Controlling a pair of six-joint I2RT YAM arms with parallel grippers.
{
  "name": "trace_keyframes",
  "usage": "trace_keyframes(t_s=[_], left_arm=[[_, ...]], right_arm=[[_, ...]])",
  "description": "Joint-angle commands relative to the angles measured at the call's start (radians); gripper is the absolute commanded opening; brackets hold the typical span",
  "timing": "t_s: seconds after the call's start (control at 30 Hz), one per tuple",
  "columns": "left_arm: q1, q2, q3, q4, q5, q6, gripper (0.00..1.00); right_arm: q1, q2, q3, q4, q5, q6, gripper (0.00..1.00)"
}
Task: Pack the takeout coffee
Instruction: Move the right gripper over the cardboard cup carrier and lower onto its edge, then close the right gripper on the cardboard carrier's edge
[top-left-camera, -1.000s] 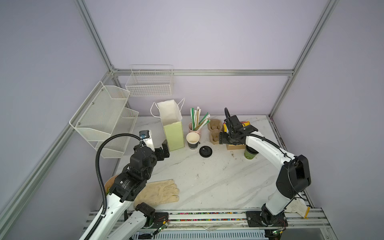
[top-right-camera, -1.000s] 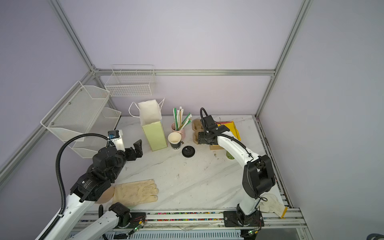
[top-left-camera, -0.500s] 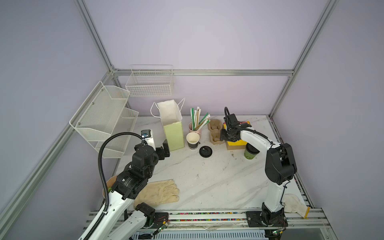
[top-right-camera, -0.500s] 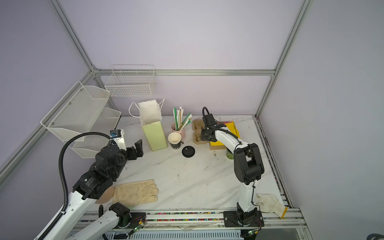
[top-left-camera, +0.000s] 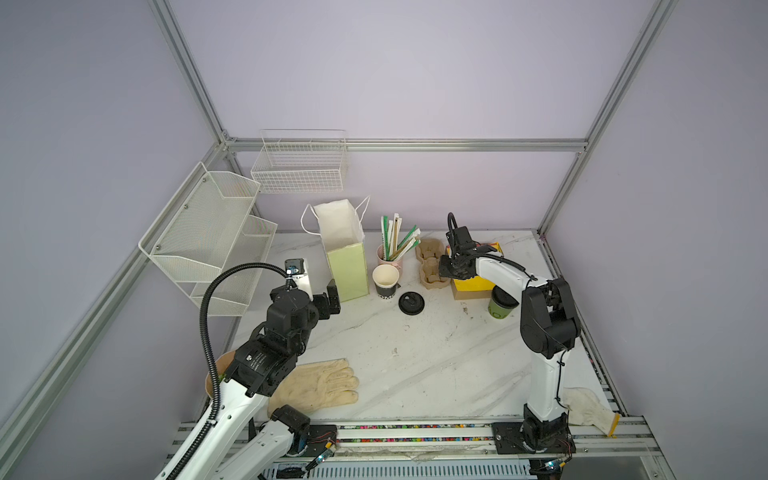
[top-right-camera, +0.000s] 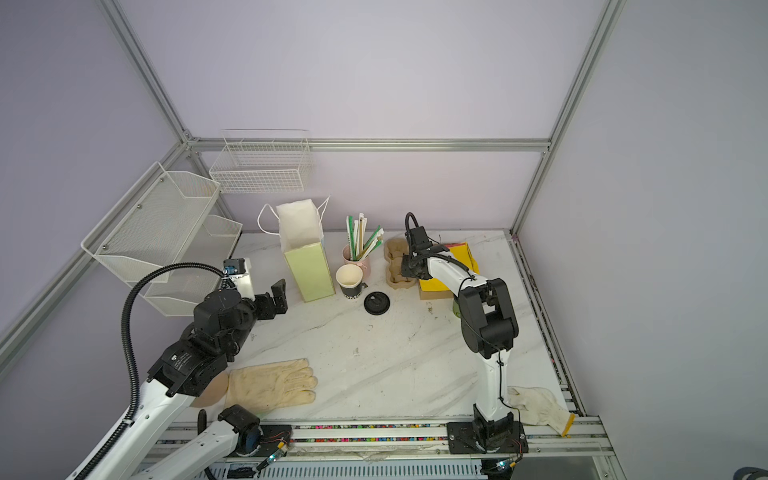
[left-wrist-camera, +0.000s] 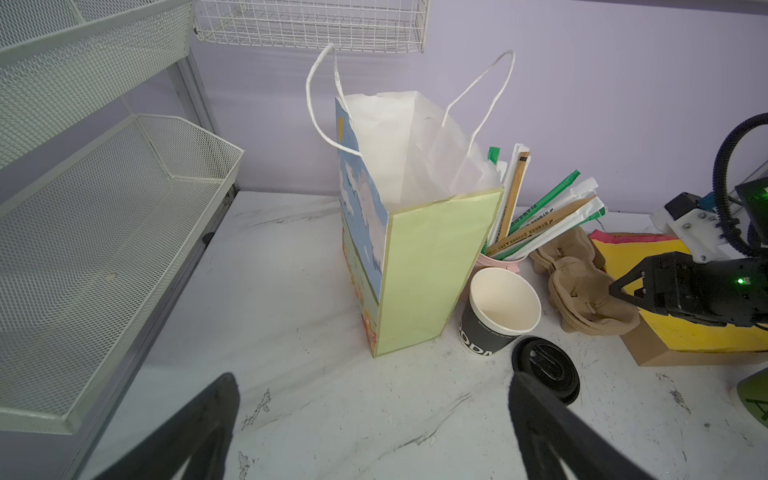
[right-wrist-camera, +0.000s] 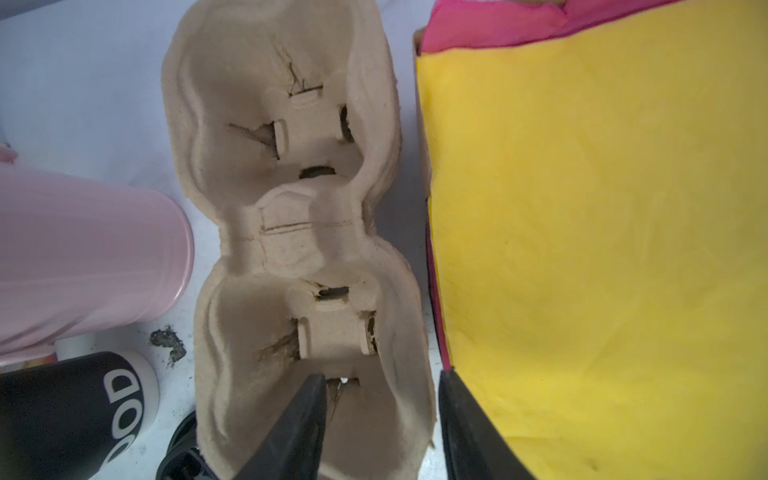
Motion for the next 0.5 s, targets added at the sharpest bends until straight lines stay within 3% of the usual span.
trace_keyframes(t_s=[0.0, 0.47], left_arm=[[0.005, -0.002, -0.035, 0.027, -0.016, 0.013, 1.00], [0.003, 0.005, -0.036, 0.027, -0.016, 0.018, 1.00]], right_arm=[[0.001, 0.006, 0.028, 0.015, 0.030, -0.013, 0.48], [0.001, 0.043, 0.030, 0.020, 0.011, -0.017, 0.37]])
